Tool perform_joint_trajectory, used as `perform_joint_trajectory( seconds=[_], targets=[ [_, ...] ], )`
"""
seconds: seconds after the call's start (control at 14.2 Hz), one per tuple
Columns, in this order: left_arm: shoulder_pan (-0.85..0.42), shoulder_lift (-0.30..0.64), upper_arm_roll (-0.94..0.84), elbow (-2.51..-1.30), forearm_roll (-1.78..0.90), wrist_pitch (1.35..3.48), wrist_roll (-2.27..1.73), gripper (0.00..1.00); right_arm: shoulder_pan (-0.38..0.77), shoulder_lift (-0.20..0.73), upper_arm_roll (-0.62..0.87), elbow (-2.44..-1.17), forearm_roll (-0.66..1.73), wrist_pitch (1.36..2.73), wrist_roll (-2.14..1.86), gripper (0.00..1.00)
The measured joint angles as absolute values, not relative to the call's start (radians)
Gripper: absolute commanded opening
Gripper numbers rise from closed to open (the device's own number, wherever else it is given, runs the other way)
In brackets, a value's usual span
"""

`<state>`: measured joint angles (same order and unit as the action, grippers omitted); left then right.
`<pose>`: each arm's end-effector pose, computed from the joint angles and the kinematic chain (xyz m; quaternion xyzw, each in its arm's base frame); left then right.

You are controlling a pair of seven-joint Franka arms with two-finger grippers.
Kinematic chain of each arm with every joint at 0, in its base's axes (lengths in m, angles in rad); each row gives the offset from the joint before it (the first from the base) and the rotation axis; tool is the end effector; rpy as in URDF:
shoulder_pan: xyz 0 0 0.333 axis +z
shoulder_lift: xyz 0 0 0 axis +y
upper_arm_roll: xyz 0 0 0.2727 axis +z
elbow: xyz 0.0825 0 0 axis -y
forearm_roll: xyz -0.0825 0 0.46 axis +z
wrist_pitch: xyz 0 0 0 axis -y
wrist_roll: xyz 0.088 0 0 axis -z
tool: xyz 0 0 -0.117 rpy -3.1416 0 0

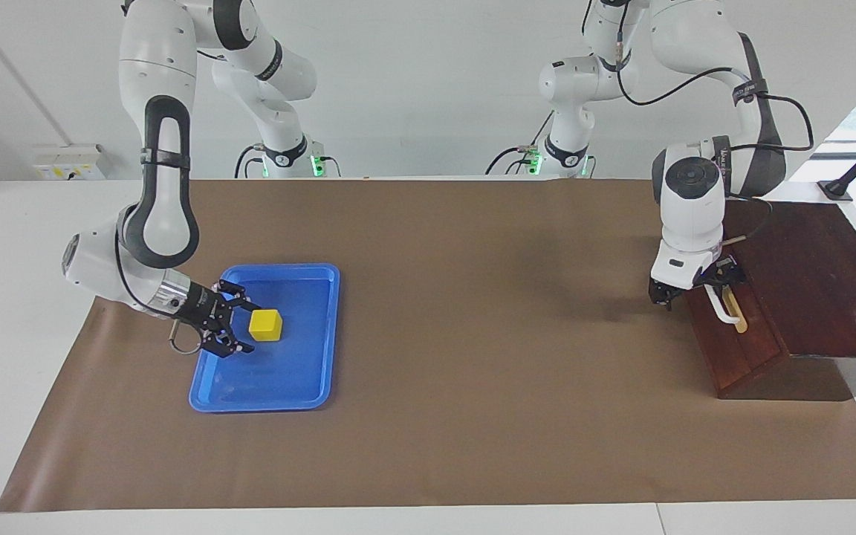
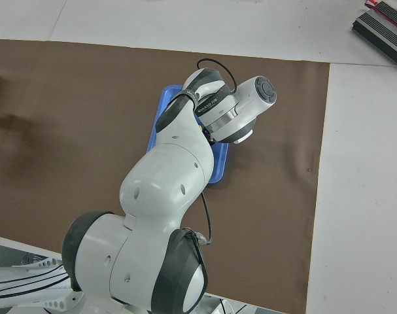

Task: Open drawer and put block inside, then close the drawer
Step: 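Grasp the cube with the right gripper while the left gripper opens the drawer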

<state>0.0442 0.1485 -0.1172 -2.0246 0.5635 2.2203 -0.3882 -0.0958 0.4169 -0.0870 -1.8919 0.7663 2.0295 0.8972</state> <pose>0.6445 -0.0256 0.2905 -0.9758 0.0089 -0.0734 0.2058 0.6437 -0.0732 0.1768 -0.6855 0.6548 0.2201 0.2299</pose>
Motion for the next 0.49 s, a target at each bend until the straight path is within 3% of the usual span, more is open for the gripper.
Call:
perform_joint_trajectory(
  seconds=[0.49],
  targets=[
    [-0.024,0.155,-0.113,-2.025,0.57,2.236,-0.499,1.0,-0.097,0.417,-0.088,-1.924,0.79,2.057,0.897,0.89]
  ],
)
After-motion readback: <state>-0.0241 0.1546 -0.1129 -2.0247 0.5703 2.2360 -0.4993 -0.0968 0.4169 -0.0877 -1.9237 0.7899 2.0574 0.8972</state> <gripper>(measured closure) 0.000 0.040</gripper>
